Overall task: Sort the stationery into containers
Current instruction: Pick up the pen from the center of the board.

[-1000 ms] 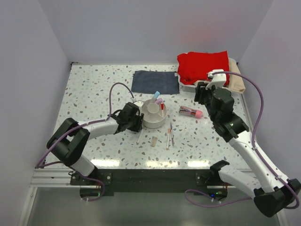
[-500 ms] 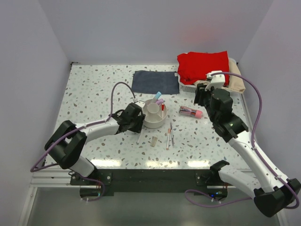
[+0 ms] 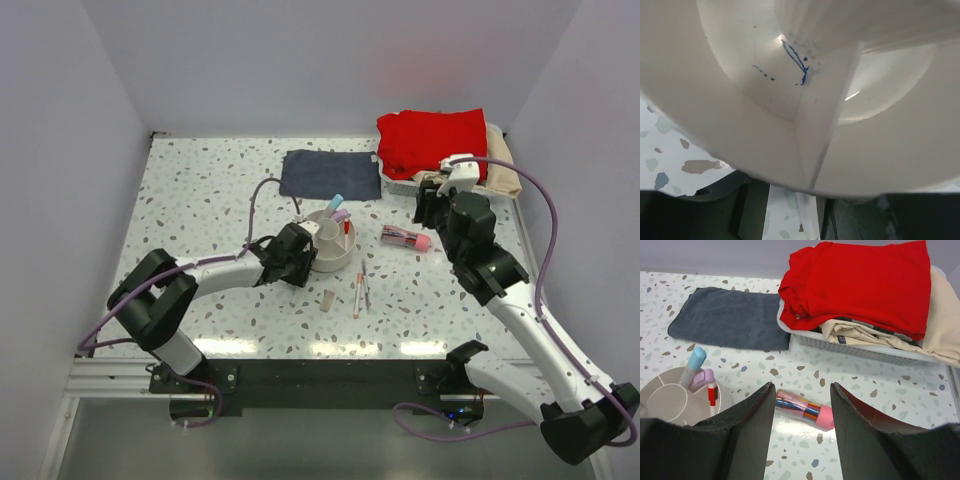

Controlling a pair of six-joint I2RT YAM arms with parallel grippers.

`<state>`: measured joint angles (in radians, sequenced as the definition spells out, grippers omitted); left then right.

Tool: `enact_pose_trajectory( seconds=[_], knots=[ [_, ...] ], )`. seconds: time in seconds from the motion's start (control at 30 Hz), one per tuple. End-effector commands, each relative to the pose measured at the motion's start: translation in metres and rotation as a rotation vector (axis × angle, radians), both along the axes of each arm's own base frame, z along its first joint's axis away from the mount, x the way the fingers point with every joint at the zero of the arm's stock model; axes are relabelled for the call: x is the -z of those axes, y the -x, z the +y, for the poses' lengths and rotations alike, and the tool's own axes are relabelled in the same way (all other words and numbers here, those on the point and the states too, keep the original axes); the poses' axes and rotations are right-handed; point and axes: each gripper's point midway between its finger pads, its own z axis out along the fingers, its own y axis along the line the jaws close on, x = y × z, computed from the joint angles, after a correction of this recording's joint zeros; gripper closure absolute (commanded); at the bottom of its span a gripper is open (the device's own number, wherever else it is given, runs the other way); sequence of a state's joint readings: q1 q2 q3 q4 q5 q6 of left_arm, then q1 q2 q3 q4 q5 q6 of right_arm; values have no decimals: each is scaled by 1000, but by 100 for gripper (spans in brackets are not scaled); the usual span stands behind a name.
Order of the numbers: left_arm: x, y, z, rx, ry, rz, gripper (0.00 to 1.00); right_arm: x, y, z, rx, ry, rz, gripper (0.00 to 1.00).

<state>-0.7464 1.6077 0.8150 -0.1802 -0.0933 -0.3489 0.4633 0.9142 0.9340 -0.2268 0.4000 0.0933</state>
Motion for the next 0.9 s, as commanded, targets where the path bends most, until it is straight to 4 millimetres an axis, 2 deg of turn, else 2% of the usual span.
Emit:
enact_pose_trajectory(
  seconds=[0.0, 0.13, 0.27, 0.4, 0.43, 0.6, 0.63, 0.67, 0.73, 0.77, 0.83, 0.87],
  knots=[
    [-9, -11, -24, 51, 38, -44, 58, -6, 6, -7, 15, -17, -28, 49],
    [0, -2, -26, 91, 0, -34, 64, -4, 9, -8, 17, -17, -25, 49],
    [9, 9, -19, 120, -39, -1, 73, -3, 11, -10, 20, -14, -22, 49],
    [9, 16, -17, 156, -32, 3, 100, -1, 10, -10, 14, -2, -8, 49],
    [6, 16, -17, 161, -32, -6, 100, -1, 10, -9, 8, 1, -2, 49],
    [-17, 24, -13, 269, -26, -43, 100, -16, 3, -4, -10, 23, -7, 51],
    [-20, 26, -10, 269, -28, -33, 100, -13, 1, -3, -14, 41, 12, 51],
    [-22, 39, -7, 292, -16, 30, 100, -20, -1, -3, -15, 43, 4, 51],
    [-31, 44, -6, 309, 29, 70, 100, -18, -5, 0, -24, 70, 23, 52],
    [-40, 56, -9, 354, 77, 108, 100, -24, -7, -1, -22, 75, 18, 53],
    [-62, 55, -16, 420, 124, 68, 100, -25, -12, -1, -21, 92, 21, 54],
    [-85, 51, -23, 446, 174, -6, 100, -30, -14, 0, -18, 89, 13, 55]
  ],
)
